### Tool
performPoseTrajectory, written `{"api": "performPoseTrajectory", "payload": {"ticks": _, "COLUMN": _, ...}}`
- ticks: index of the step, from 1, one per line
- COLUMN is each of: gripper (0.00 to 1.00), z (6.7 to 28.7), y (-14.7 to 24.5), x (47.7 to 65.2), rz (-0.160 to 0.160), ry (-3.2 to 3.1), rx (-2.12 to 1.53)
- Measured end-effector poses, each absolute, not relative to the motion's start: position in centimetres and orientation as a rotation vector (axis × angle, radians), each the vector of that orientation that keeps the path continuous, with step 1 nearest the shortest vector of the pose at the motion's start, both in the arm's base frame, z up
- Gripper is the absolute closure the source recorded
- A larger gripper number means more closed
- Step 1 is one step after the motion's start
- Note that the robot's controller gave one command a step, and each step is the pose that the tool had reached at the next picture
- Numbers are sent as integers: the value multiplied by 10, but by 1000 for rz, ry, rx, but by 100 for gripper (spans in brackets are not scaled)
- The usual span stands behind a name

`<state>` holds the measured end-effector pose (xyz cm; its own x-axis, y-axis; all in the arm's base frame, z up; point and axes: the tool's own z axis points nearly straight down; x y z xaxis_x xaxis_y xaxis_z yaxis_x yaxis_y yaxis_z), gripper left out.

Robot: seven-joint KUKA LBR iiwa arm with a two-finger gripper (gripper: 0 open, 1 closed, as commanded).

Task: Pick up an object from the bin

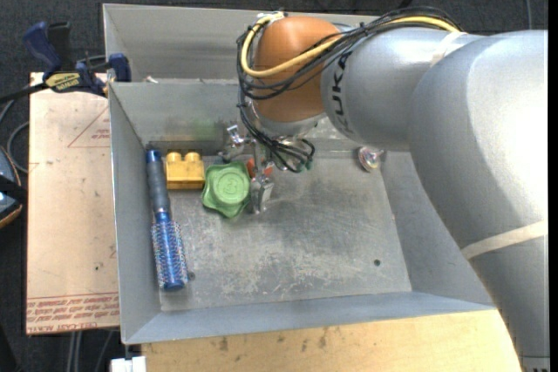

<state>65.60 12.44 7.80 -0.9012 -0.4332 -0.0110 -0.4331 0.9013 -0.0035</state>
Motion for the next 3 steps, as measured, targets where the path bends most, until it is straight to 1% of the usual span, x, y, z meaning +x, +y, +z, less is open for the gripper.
{"api": "performPoseTrajectory", "payload": {"ticks": 1, "gripper": 100, "z": 79, "y": 123, "x": 656, "rz": -1, "ry": 3056, "rx": -692}}
{"api": "performPoseTrajectory", "payload": {"ticks": 2, "gripper": 0, "z": 79, "y": 123, "x": 656, "rz": -1, "ry": 3056, "rx": -692}}
{"api": "performPoseTrajectory", "payload": {"ticks": 3, "gripper": 0, "z": 95, "y": 185, "x": 647, "rz": 0, "ry": 3035, "rx": -786}}
